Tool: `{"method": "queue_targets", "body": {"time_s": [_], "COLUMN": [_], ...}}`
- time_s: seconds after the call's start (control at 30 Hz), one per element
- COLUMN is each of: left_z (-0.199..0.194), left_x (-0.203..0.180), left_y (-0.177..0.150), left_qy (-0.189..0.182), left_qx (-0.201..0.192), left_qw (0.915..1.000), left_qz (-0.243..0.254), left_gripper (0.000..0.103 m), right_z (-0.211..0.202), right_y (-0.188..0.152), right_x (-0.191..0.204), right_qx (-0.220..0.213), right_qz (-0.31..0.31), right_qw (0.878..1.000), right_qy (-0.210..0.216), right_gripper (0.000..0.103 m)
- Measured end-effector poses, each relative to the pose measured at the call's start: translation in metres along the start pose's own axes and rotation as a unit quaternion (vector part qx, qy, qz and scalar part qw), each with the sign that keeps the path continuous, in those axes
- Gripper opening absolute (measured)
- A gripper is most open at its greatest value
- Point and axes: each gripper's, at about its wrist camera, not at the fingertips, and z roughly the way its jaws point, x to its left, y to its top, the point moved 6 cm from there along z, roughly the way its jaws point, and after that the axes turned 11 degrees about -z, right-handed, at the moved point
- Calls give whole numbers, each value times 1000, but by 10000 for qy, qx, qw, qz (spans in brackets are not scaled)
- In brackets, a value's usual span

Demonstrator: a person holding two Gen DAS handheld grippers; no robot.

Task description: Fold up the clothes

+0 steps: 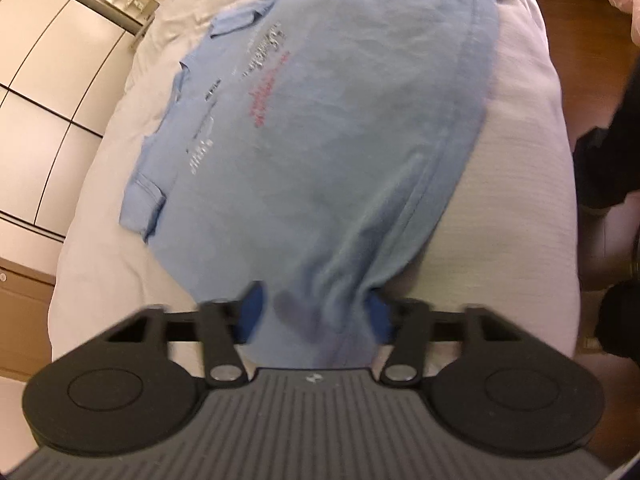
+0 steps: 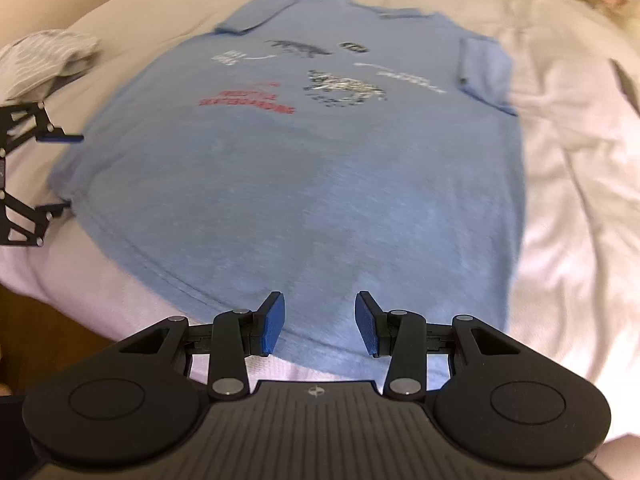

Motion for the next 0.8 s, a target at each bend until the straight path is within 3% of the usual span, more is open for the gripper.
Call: {"method": "queue_targets", "body": {"time_s": [0.07,0.17,0.27,0.37,0.47,0.57,0.63,0.8], "left_z": [-7,-19,-28,-32,-36,-39,-41,-41], "left_x": [6,17,31,38,43,48,47,41], "left_y": [2,6,10,17,22,25,23,15], "left_qy": [-141,-473,-706,-801,-891,-919,-897,-851], "left_qx": [-118,-203,-190,-228,-294,-330,-337,-293], "left_qw": [9998,9968,9905,9878,9850,9836,9849,9887], "left_qz": [-110,-613,-1167,-1317,-1449,-1515,-1444,-1199], "left_gripper": [11,7,6,5,5,5,5,5], "right_z": [-2,-3,2,10,25,42,53,55], "right_y": [-3,2,10,20,29,37,38,20], "right_x": [9,49,95,138,167,177,179,138], "right_qx": [-61,-316,-620,-971,-1287,-1448,-1480,-1246], "right_qz": [16,-450,-993,-1637,-2158,-2292,-2384,-2283], "right_qw": [9998,9981,9930,9816,9669,9590,9522,9435], "right_qy": [-197,-294,-129,-133,-448,-826,-1206,-2054], "right_gripper": [43,47,48,56,64,64,56,42]}}
